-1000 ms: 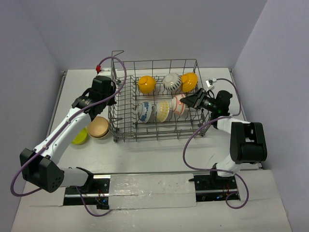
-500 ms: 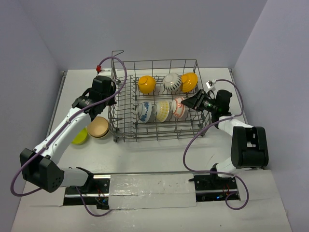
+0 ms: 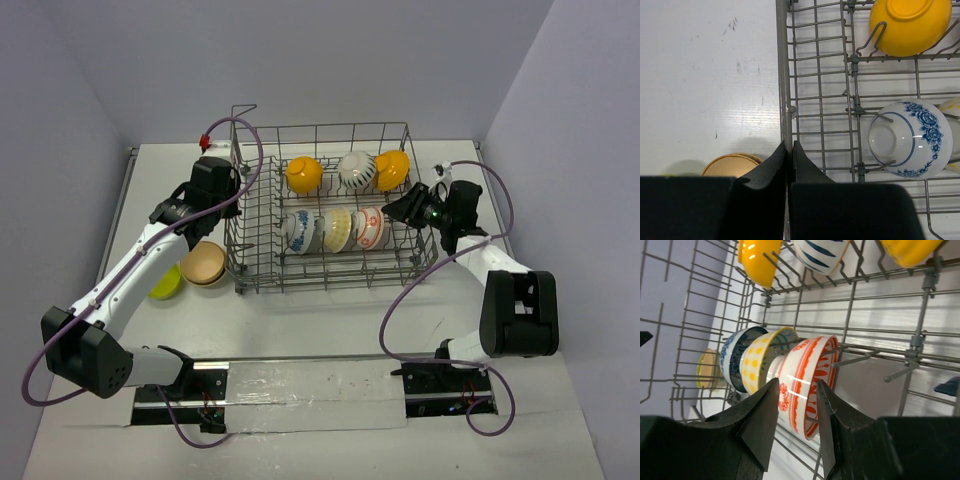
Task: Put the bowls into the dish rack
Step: Insert the bowl into the dish rack.
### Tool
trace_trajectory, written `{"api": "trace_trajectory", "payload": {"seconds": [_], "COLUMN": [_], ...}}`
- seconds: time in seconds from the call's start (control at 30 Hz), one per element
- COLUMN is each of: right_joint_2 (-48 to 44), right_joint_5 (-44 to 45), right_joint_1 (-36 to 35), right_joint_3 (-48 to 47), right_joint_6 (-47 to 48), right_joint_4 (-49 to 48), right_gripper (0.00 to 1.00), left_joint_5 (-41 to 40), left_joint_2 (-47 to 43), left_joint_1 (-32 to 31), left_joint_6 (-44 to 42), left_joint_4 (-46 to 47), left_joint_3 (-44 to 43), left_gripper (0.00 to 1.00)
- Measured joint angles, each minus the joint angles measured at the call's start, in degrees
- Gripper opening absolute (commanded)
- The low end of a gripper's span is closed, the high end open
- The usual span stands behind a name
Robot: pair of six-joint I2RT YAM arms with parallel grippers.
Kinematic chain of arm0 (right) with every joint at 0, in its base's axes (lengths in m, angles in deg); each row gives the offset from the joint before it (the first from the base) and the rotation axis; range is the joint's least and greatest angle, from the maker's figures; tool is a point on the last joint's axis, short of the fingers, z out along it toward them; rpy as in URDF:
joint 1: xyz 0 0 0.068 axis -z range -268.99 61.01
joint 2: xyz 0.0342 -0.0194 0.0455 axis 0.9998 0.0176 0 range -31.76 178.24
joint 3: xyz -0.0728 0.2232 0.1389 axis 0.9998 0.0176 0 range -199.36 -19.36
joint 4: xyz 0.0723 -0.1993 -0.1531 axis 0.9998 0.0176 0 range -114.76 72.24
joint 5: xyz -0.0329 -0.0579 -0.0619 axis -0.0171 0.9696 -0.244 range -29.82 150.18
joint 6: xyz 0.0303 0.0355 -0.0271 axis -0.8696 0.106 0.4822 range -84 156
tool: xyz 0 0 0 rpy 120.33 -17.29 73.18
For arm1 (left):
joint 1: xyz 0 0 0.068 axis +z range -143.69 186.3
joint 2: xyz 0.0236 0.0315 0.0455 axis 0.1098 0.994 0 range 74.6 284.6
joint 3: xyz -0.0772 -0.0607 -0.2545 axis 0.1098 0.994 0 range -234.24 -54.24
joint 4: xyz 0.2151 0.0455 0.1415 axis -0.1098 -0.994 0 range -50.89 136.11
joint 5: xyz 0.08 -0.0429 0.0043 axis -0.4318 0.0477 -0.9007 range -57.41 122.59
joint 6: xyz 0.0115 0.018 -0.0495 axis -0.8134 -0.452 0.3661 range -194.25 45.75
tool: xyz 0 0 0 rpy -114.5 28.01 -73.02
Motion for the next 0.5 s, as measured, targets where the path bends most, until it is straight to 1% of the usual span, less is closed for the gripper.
{"api": "trace_trajectory", "payload": {"seconds": [0.13, 0.27, 0.37, 0.5], "right_joint_2": [-0.3, -2.5, -5.0, -9.2], "right_joint_5": [1.9, 5.9, 10.1, 15.0], "right_joint_1": [-0.3, -2.0, -5.0, -8.9], "right_joint_3": [-0.4, -2.5, -6.5, -11.4], "right_joint_6": [1.4, 4.1, 6.5, 9.6], "right_joint_4": [2.3, 8.7, 13.9, 19.1], "right_gripper": [0.44, 0.45, 0.45, 0.45], "left_joint_5": [-0.1, -0.1, -0.1, -0.2], "left_joint_2": [0.0, 0.1, 0.1, 0.3], "left_joint_1": [0.0, 0.0, 0.0, 0.0], "left_joint_6": [0.0, -0.1, -0.2, -0.6], "left_joint_4": [0.0, 0.0, 0.0, 0.2], "left_joint_3": [0.0, 0.0, 0.0, 0.0], "left_gripper": [0.08, 0.08, 0.06, 0.00]}}
